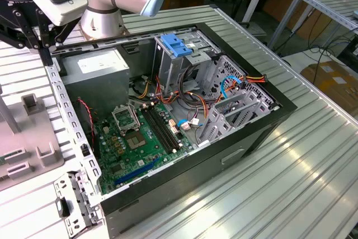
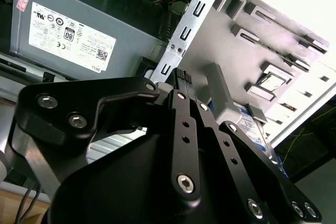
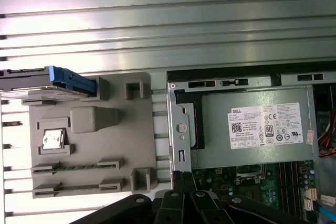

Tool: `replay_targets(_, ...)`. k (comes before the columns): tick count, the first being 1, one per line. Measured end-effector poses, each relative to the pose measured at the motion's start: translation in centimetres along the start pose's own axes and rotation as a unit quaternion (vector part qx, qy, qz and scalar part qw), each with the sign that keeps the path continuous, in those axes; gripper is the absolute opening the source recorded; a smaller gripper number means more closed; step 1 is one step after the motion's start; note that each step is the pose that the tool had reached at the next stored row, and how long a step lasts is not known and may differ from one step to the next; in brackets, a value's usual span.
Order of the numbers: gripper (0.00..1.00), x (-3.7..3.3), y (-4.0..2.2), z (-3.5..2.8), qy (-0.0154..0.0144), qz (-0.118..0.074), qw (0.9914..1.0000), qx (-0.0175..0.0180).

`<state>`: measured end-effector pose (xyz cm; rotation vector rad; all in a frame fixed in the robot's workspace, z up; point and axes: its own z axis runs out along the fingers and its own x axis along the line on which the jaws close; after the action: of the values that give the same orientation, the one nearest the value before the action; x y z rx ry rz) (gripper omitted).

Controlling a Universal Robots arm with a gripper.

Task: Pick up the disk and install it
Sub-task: 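Reach for the disk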

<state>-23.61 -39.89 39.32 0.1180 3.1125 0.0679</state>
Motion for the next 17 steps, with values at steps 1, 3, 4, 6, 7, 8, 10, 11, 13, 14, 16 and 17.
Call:
replay_targets(1, 0.11, 0.06, -0.01, 0.00, 0.0000, 0.000, 1.00000, 0.0000)
replay_targets(3, 0.11, 0.20, -0.02, -0.01, 0.0000, 0.000, 1.00000, 0.0000)
replay_targets(4, 0.11, 0.29, -0.02, -0.01, 0.0000, 0.000, 1.00000, 0.0001)
replay_targets(6, 0.11, 0.42, -0.03, -0.01, 0.0000, 0.000, 1.00000, 0.0000)
replay_targets(7, 0.11, 0.48, -0.04, -0.02, 0.0000, 0.000, 1.00000, 0.0000)
replay_targets(8, 0.11, 0.54, -0.04, -0.02, 0.0000, 0.000, 1.00000, 0.0000)
replay_targets(10, 0.11, 0.72, -0.05, -0.02, 0.0000, 0.000, 1.00000, 0.0000)
replay_targets(11, 0.11, 0.83, -0.06, -0.02, 0.0000, 0.000, 1.00000, 0.0000)
replay_targets(13, 0.11, 0.97, -0.07, -0.03, 0.0000, 0.000, 1.00000, 0.0000)
replay_targets(14, 0.11, 1.06, -0.08, -0.03, 0.0000, 0.000, 1.00000, 0.0000)
replay_targets(16, 0.11, 1.18, -0.09, -0.03, 0.0000, 0.000, 1.00000, 0.0000)
replay_targets(17, 0.11, 1.32, -0.10, -0.04, 0.0000, 0.000, 1.00000, 0.0000)
